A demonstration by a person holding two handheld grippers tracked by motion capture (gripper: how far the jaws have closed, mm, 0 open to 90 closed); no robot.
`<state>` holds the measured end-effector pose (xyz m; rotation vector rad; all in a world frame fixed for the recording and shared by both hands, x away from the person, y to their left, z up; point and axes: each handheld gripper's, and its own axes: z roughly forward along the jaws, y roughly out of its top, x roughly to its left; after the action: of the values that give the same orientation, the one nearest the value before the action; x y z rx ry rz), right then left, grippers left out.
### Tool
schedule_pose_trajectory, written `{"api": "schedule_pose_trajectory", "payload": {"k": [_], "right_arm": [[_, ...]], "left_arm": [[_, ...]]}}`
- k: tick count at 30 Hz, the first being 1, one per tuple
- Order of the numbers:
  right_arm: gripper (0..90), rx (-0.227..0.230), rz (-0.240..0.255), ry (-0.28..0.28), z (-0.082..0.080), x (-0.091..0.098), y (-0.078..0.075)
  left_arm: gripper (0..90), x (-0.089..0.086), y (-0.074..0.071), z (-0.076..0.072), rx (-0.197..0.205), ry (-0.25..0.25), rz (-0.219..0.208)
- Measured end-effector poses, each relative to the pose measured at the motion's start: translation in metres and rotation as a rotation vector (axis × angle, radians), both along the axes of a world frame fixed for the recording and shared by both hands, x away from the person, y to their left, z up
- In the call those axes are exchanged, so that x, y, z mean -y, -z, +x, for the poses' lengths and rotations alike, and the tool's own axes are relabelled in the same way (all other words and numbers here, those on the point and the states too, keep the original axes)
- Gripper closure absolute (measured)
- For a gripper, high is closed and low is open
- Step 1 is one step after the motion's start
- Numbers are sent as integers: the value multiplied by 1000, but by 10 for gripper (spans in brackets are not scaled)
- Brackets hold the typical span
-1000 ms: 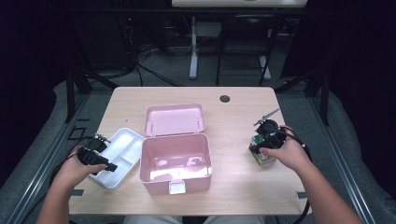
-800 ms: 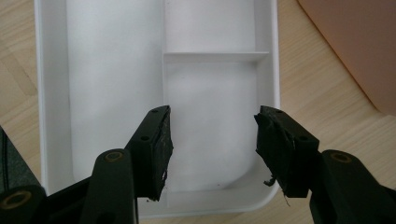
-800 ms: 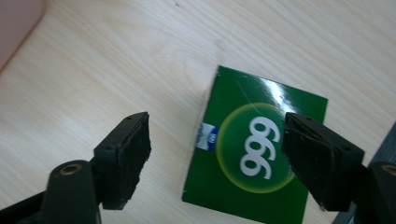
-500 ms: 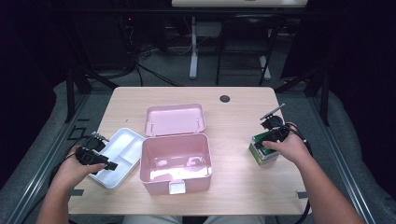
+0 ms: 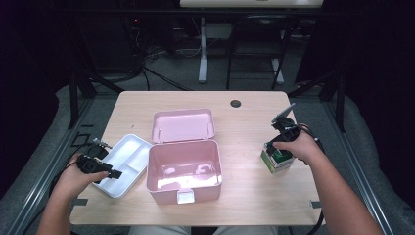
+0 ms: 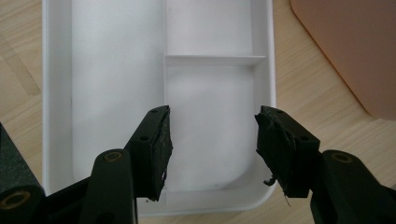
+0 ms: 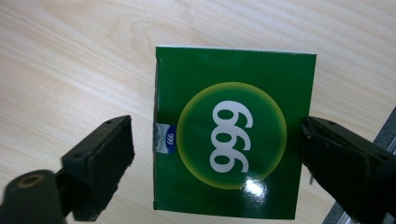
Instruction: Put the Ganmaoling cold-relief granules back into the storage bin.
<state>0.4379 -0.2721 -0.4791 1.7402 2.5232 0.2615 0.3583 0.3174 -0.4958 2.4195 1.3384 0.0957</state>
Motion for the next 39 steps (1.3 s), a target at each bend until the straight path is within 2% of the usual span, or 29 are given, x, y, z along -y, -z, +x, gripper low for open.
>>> {"api": "schedule_pose_trajectory", "payload": {"k": [4, 10, 13, 19, 30, 39], "right_arm": [[66, -17, -27, 3, 3, 0, 3], [85, -35, -35, 4, 4, 2, 6], [131, -47, -25, 15, 4, 3, 7], [139, -56, -6, 30, 5, 7, 8], [145, -73, -23, 25, 6, 5, 11], [158, -78, -12, 29, 7, 6, 9]], "left_arm": [[446, -1, 1, 0, -1, 0, -4], [446, -3, -1, -1, 3, -9, -9], [445, -3, -1, -1, 5, -8, -9], [445, -2, 0, -1, 5, -7, -9], [445, -1, -1, -2, 9, 1, -9], [445, -1, -2, -3, 11, 7, -11]]}}
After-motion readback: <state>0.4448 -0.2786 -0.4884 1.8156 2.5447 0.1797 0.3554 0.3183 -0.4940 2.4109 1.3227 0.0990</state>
